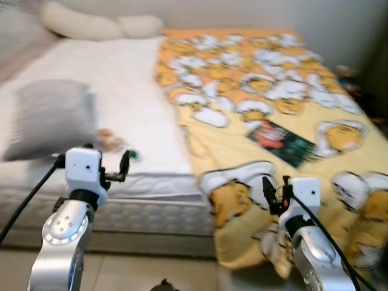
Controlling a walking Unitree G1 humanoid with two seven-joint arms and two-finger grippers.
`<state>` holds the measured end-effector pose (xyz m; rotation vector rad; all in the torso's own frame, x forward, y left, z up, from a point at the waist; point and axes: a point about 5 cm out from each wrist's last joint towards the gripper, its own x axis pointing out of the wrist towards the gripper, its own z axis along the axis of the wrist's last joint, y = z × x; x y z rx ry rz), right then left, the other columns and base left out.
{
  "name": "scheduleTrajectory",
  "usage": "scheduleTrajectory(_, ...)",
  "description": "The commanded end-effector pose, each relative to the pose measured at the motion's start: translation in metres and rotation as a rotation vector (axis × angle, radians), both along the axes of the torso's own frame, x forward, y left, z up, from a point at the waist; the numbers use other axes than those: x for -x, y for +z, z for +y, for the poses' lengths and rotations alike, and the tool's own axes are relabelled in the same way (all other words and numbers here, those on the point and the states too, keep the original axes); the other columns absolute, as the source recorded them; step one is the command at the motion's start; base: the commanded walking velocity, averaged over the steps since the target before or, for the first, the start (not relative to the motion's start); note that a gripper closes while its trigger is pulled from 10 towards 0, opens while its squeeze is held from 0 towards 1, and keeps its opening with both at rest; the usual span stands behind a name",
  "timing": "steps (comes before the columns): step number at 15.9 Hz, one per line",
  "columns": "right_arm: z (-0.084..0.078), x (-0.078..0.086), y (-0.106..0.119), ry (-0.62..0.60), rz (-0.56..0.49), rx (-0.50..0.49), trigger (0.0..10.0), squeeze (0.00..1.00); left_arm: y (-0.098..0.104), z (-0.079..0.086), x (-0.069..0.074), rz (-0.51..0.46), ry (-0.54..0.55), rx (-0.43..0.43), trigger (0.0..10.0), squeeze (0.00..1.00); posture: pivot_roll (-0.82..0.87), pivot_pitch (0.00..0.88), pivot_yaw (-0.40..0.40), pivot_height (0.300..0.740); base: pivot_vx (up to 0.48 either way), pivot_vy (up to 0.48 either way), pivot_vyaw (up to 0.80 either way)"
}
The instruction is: Clean up the room
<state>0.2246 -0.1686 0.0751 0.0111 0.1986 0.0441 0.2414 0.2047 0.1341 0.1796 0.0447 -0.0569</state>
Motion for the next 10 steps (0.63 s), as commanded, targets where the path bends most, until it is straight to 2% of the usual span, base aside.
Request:
scheduleTrajectory(1, 0.0, -0.003, 0.004, -0.006, -0.024, -0.003, 10.0, 0.0, -0.004, -0.004, -0.002, 0.024, -0.022, -0.009, 10.0, 0.0, -0.15, 0.0, 0.021, 0.74, 0.0, 0.0, 0.0)
scheduleTrajectory(2, -0.003, -0.005, 0.005, -0.043, -0.021, -0.038, 10.0, 0.0, -0.004, -0.006, -0.004, 0.024, -0.017, -0.005, 10.0, 0.0, -0.16, 0.0, 0.018, 0.74, 0.0, 0.337, 0.0)
scheduleTrajectory(4, -0.008, -0.009, 0.005, -0.094, -0.011, -0.035, 10.0, 0.0, -0.005, -0.012, -0.006, 0.023, -0.026, -0.004, 10.0, 0.0, -0.16, 0.0, 0.0, 0.74, 0.0, 0.353, 0.0)
scheduleTrajectory(7, -0.009, -0.008, 0.0, -0.17, 0.006, -0.094, 10.0, 0.0, -0.006, -0.015, -0.008, 0.024, -0.017, 0.008, 10.0, 0.0, -0.16, 0.0, -0.012, 0.74, 0.0, 0.342, 0.0)
scheduleTrajectory(10, -0.01, -0.007, -0.001, -0.136, 0.017, -0.04, 10.0, 0.0, -0.007, -0.016, -0.006, 0.023, -0.004, 0.017, 10.0, 0.0, -0.15, 0.0, -0.024, 0.74, 0.0, 0.33, 0.0)
